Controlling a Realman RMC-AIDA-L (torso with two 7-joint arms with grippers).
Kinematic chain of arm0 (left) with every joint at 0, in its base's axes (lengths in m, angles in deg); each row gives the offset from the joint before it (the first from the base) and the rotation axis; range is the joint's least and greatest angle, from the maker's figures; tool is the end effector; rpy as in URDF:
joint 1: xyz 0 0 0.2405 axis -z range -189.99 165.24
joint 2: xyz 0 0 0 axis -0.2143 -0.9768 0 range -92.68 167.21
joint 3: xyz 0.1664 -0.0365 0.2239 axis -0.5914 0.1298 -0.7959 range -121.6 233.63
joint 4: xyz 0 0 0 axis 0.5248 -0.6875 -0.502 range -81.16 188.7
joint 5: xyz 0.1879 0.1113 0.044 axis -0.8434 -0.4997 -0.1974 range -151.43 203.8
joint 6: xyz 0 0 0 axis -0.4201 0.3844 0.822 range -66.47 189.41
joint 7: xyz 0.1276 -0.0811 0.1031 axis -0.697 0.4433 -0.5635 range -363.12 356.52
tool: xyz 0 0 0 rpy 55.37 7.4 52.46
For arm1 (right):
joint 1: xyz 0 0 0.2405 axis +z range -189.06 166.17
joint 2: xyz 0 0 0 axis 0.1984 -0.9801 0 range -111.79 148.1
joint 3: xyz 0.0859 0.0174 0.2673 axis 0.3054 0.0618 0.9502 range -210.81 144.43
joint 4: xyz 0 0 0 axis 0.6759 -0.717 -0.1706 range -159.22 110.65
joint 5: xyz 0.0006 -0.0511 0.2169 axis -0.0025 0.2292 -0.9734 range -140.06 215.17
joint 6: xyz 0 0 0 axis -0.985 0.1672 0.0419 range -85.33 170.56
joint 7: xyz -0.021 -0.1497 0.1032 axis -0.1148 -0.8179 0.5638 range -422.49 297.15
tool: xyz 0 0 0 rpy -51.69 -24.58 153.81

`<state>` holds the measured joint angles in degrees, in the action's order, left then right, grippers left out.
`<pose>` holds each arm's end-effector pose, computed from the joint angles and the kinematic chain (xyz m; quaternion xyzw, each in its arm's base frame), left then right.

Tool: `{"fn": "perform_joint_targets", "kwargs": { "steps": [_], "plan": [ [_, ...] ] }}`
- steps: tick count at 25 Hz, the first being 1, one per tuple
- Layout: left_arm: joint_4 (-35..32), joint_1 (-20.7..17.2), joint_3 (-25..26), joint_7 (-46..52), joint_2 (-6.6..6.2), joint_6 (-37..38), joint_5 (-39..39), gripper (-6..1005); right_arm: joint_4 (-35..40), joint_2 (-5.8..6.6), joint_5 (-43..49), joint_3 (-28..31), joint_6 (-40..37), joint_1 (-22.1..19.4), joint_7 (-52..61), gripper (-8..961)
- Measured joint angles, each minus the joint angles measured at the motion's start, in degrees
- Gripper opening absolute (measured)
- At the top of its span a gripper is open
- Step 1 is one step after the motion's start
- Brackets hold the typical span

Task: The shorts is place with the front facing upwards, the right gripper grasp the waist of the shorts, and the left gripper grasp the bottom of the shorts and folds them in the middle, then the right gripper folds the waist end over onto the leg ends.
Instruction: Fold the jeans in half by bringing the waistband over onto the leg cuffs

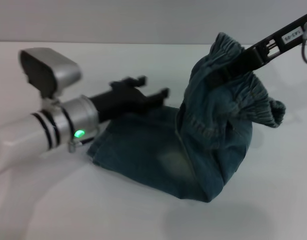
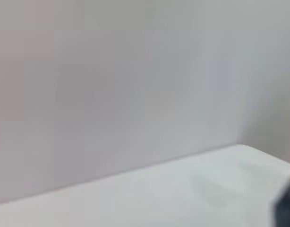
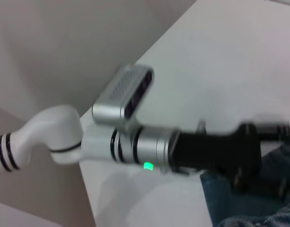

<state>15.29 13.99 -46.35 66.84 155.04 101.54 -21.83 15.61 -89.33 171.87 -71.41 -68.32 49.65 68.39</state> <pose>-0.2315 0.4072 -0.1302 -0.8867 -0.2734 -0.2590 0.2683 0.1216 0.4310 0.0315 0.9259 -0.3674 -0.0467 0.0745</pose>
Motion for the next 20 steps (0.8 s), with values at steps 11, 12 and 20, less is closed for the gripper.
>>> {"fn": "perform_joint_targets", "kwargs": {
  "steps": [11, 12, 20],
  "plan": [
    [1.27, -1.07, 10.82, -7.69, 0.15, 0.06, -0.48, 751, -4.08, -3.38, -0.11, -5.08, 5.62, 2.28, -3.5, 99],
    [1.27, -1.07, 11.15, -8.04, 0.18, 0.06, -0.42, 751, -4.13, -3.8, -0.12, -5.75, 6.31, 2.5, -3.72, 103],
    [1.66, -0.57, 12.33, -9.92, 0.54, -0.04, -0.03, 751, -4.34, -6.86, -0.12, -11.0, 12.6, 4.3, -5.11, 137]
  ]
}}
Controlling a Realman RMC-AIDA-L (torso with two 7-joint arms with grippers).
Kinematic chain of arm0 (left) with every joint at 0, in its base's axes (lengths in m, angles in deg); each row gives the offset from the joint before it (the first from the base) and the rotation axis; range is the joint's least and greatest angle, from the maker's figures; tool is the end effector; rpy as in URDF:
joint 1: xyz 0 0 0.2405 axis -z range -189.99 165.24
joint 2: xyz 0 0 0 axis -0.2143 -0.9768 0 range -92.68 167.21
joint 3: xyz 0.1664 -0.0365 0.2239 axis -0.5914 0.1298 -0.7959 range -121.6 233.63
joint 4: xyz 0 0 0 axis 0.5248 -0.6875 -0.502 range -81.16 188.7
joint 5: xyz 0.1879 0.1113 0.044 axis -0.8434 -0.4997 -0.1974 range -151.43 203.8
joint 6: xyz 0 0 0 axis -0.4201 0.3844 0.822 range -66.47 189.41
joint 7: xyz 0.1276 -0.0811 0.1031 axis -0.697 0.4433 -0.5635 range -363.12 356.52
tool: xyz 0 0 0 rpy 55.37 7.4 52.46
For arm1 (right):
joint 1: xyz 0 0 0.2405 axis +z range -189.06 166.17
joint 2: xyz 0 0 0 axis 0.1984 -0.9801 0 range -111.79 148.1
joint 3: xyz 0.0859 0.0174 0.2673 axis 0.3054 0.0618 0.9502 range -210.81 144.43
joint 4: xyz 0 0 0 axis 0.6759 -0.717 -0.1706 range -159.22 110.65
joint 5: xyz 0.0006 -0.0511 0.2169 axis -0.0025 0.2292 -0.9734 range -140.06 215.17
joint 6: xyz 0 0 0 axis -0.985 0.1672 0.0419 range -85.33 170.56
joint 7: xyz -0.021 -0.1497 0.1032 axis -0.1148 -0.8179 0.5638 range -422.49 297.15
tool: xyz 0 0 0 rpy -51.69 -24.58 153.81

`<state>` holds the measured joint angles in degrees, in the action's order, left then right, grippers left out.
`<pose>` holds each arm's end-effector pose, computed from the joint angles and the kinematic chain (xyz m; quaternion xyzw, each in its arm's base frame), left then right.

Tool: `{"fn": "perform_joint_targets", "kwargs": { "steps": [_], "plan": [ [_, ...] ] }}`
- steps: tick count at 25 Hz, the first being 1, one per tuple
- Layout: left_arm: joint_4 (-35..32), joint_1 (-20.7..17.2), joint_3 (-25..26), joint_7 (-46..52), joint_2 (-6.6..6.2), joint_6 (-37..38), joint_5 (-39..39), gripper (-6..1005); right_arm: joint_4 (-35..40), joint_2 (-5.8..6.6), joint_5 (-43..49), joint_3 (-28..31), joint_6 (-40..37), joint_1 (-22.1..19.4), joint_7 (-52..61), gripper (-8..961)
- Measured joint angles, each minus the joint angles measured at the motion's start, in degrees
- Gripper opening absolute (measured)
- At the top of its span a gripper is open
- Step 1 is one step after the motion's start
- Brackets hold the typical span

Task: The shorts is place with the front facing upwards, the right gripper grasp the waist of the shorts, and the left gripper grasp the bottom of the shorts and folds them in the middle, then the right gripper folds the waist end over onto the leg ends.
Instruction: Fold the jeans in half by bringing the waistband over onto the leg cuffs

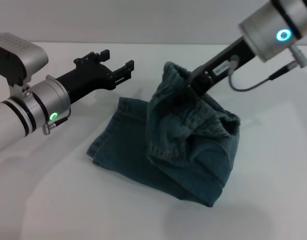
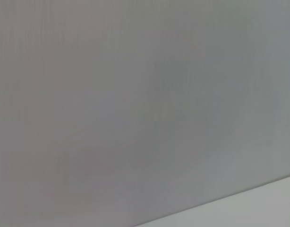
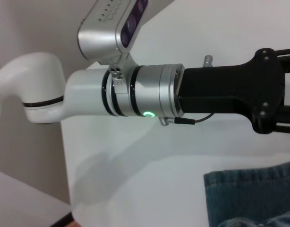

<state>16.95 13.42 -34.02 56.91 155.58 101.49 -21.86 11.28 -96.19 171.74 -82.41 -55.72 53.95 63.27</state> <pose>-0.2564 0.4354 -0.0856 -0.8558 -0.2500 -0.2660 0.3664 0.0945 0.4310 -0.0543 0.9533 -0.2937 0.0036 0.0699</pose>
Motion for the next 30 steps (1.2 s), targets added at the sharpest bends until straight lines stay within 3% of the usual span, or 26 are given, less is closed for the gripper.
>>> {"fn": "perform_joint_targets", "kwargs": {
  "steps": [6, 12, 20, 26, 30],
  "plan": [
    [1.2, 1.37, 0.41, -0.83, 0.15, 0.21, 0.65, 751, -0.14, -0.93, 0.0, -1.4, 3.69, 1.14, -0.63, 163],
    [1.8, 1.97, 0.45, -1.54, 0.14, 0.15, 1.26, 751, -0.14, -1.41, 0.12, -1.56, 6.03, 2.12, -0.63, 396],
    [4.0, 3.52, 0.65, -4.28, 0.14, 0.2, 3.91, 751, -0.14, -2.1, 0.49, -6.75, 7.91, 3.92, -0.59, 583],
    [5.47, 3.68, 0.66, -7.69, 0.14, 0.25, 8.85, 751, -0.51, -4.09, 2.36, -12.29, 12.09, 5.75, -3.68, 584],
    [6.84, 3.85, 0.82, -10.04, 0.12, 0.05, 12.85, 751, -1.85, -4.64, 2.41, -15.38, 14.69, 6.76, -5.75, 582]
  ]
}}
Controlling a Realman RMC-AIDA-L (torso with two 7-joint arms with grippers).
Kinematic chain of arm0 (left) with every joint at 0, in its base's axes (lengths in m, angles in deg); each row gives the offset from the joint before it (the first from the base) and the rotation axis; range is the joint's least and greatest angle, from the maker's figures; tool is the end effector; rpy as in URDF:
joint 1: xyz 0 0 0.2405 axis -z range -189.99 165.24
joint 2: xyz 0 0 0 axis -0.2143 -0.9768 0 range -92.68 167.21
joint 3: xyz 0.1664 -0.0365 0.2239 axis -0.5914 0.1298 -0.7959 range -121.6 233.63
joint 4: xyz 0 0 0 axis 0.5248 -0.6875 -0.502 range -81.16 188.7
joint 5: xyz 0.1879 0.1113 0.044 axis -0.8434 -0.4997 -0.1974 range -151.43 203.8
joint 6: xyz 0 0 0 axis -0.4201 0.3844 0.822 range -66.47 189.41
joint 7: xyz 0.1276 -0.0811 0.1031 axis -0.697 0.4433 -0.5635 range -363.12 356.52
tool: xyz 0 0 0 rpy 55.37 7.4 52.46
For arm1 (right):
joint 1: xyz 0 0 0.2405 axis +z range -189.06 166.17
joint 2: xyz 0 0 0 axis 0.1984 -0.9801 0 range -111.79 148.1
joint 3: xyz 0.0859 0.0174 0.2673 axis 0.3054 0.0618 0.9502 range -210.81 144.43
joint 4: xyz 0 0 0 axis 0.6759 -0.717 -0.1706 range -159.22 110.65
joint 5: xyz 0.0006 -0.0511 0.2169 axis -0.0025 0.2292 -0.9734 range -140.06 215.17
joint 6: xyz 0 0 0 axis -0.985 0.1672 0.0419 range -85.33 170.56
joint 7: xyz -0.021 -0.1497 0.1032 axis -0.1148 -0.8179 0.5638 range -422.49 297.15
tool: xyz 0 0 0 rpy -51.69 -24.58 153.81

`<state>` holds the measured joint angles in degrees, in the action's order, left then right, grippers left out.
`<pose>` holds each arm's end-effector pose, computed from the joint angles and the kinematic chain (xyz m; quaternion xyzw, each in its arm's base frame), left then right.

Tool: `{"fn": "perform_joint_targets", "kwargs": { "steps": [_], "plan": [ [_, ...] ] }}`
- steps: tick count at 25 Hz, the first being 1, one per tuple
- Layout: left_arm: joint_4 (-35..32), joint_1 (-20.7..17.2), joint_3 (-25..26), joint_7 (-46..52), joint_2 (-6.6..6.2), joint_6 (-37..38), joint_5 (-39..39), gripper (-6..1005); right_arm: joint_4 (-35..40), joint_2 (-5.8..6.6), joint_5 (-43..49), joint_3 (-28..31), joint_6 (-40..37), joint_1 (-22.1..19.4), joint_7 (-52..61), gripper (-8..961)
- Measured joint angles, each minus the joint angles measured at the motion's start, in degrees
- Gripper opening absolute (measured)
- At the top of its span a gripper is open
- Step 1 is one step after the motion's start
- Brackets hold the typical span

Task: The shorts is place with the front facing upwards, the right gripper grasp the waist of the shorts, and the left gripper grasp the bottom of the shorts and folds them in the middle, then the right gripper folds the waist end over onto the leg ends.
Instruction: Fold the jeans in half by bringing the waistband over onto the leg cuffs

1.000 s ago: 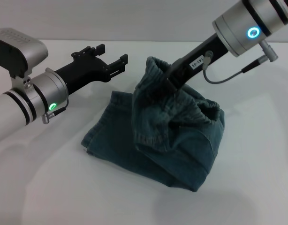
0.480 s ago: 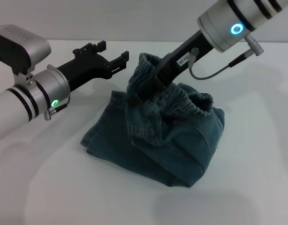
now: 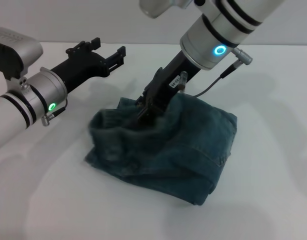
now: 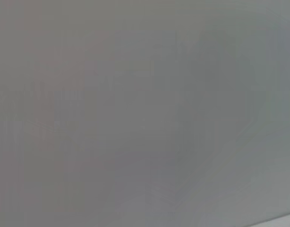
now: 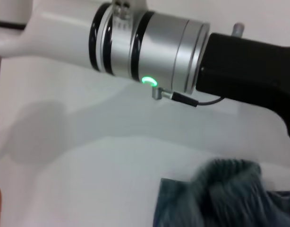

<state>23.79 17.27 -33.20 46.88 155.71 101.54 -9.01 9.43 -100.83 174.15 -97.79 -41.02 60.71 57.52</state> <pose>-0.2604 0.4538 -0.0768 -0.8287 -0.2579 -0.2838 0.4076 0.0616 0.4400 -0.1187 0.9858 -0.1360 0.0978 0.0069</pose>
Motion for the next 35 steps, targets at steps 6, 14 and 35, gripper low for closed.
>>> {"fn": "perform_joint_targets", "kwargs": {
  "steps": [6, 14, 35],
  "plan": [
    [0.76, 0.24, 1.55, -1.86, 0.01, -0.04, 1.53, 751, 0.1, -0.22, -0.2, -0.9, 1.07, 0.52, -2.2, 579],
    [2.01, 0.93, 2.5, -2.66, -0.01, -0.19, 1.94, 751, 5.17, -0.2, -3.76, -0.94, -4.07, -1.49, -2.4, 579],
    [2.56, 1.73, 2.42, -2.72, 0.07, 0.33, 3.84, 751, 1.86, 0.09, -5.26, -7.73, 1.12, -6.59, -1.54, 580]
  ]
}}
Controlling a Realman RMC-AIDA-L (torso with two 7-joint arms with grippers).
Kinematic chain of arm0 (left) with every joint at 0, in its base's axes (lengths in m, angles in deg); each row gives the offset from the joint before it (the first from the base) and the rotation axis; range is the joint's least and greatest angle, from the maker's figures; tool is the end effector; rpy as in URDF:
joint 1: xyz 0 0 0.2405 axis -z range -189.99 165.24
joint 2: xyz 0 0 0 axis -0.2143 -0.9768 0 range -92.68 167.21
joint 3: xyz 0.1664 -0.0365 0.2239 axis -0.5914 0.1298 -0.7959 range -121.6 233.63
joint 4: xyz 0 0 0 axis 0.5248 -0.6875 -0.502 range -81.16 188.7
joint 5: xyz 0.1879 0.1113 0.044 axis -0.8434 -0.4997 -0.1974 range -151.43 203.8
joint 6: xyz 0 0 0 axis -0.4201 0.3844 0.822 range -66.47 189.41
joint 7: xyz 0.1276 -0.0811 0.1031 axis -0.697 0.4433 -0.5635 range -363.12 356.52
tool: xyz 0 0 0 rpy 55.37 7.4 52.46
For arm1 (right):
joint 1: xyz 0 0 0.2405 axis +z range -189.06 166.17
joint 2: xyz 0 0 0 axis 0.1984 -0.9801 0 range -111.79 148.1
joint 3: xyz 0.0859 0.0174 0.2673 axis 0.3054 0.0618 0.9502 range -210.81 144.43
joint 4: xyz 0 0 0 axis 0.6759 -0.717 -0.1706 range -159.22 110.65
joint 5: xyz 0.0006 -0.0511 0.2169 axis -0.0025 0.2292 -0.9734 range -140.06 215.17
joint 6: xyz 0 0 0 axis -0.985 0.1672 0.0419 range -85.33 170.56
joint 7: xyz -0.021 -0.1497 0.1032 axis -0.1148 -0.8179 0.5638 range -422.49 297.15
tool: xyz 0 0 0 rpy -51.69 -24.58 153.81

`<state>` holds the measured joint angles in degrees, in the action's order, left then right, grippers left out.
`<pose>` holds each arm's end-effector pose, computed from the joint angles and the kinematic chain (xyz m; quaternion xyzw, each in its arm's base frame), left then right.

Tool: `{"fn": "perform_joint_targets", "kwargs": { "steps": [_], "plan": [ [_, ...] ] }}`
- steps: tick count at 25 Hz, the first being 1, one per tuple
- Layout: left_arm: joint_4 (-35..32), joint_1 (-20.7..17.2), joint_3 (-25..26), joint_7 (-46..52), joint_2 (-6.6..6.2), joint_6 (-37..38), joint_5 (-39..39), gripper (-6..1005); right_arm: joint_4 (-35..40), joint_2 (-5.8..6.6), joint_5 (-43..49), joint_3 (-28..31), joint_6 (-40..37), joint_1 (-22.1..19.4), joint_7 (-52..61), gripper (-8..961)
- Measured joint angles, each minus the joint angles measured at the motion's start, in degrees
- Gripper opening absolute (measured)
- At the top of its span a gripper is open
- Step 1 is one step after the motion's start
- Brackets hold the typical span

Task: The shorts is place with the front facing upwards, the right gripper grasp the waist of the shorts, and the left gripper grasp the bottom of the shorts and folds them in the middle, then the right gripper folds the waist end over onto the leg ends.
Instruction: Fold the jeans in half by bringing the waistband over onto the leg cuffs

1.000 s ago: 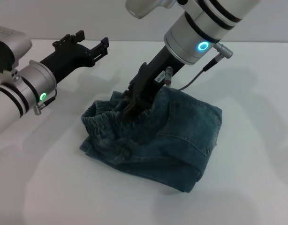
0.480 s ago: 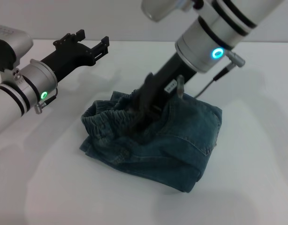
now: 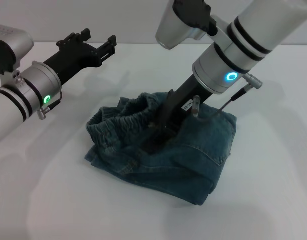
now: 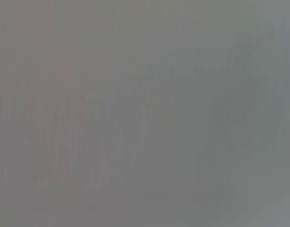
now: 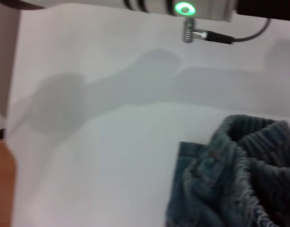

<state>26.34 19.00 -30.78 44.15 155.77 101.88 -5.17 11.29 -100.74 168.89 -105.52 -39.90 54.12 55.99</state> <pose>-0.2627 0.4645 -0.0664 -0.8100 -0.2674 -0.2961 0.4297 0.0991 0.4240 -0.1275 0.9843 -0.1413 0.1034 0.0216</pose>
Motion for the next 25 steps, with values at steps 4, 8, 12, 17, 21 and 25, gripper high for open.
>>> {"fn": "perform_joint_targets", "kwargs": {
  "steps": [4, 8, 12, 17, 21, 25],
  "plan": [
    [0.0, 0.0, -0.22, 0.18, 0.01, 0.06, 0.31, 751, -0.97, -0.19, 0.03, -1.55, 5.49, -0.06, -0.27, 580],
    [0.02, -0.29, -0.35, 0.46, 0.17, 0.46, 0.84, 751, -1.22, -0.38, -0.5, -2.67, 11.13, 0.45, -0.54, 580],
    [0.08, -0.44, -0.4, 0.61, 0.21, 0.47, 1.16, 751, -1.38, -0.51, -1.68, -3.39, 15.9, 1.33, -0.7, 580],
    [0.09, -0.52, -0.37, 0.66, 0.21, 0.47, 1.2, 751, -1.22, -0.53, -3.08, -3.6, 18.04, 1.11, -0.73, 580],
    [0.09, -0.54, 0.05, 0.65, 0.13, 0.47, 1.22, 751, 1.42, -0.05, -5.49, -3.11, 15.81, -1.12, -0.73, 579],
    [-0.18, -0.34, 0.18, 0.53, -0.01, 0.47, 1.22, 751, 8.58, 0.28, -7.42, -0.97, 10.71, -6.1, -0.59, 580]
  ]
}}
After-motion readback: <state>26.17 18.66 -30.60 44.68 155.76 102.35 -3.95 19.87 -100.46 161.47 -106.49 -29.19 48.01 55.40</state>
